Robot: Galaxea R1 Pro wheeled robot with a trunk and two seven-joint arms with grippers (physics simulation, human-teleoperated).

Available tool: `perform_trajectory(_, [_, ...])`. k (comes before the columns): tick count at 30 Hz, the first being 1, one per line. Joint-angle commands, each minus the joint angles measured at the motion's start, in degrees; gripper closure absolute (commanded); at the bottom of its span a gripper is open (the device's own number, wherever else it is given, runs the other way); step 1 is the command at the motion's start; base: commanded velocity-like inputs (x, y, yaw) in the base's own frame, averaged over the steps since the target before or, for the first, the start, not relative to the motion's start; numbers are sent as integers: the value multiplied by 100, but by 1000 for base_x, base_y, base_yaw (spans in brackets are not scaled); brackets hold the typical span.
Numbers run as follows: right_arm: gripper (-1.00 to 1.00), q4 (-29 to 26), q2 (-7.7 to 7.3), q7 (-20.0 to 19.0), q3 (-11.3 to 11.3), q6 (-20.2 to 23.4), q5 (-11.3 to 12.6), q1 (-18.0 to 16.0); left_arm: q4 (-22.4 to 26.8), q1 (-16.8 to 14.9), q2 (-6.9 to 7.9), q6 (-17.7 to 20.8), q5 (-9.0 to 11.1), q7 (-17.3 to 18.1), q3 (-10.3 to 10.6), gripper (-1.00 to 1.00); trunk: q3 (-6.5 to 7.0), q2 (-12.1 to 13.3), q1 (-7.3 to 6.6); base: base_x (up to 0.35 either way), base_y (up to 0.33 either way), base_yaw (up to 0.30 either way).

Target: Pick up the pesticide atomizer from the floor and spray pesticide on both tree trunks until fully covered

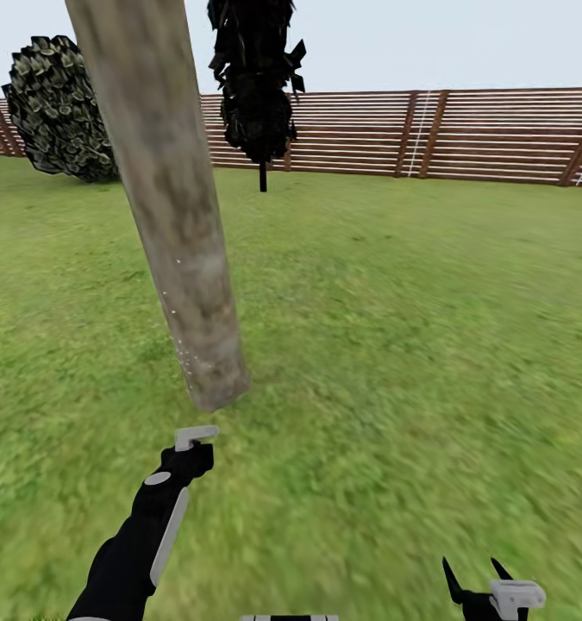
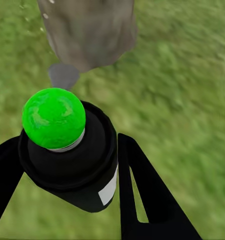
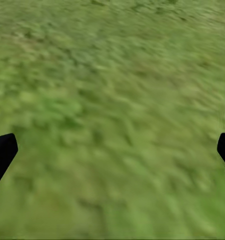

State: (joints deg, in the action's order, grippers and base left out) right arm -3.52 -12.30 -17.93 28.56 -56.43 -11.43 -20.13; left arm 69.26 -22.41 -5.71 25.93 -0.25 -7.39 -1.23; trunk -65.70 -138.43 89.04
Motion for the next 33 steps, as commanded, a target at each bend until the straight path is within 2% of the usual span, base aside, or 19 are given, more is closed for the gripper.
perform_trajectory(1, [-100, 0, 0, 0, 0, 0, 0, -1, 0, 0, 0, 0, -1, 0, 0, 100, 0, 0, 0, 112, -274, 275])
perform_trajectory(26, [-100, 0, 0, 0, 0, 0, 0, 0, 0, 0, -9, -7, -1, 0, 6, 100, 0, 0, 0, 112, -274, 278])
perform_trajectory(33, [-100, 0, 0, 0, 0, 0, 0, -2, -3, 0, -9, -9, -1, 0, 5, 100, 0, 0, 0, 25, -274, 278])
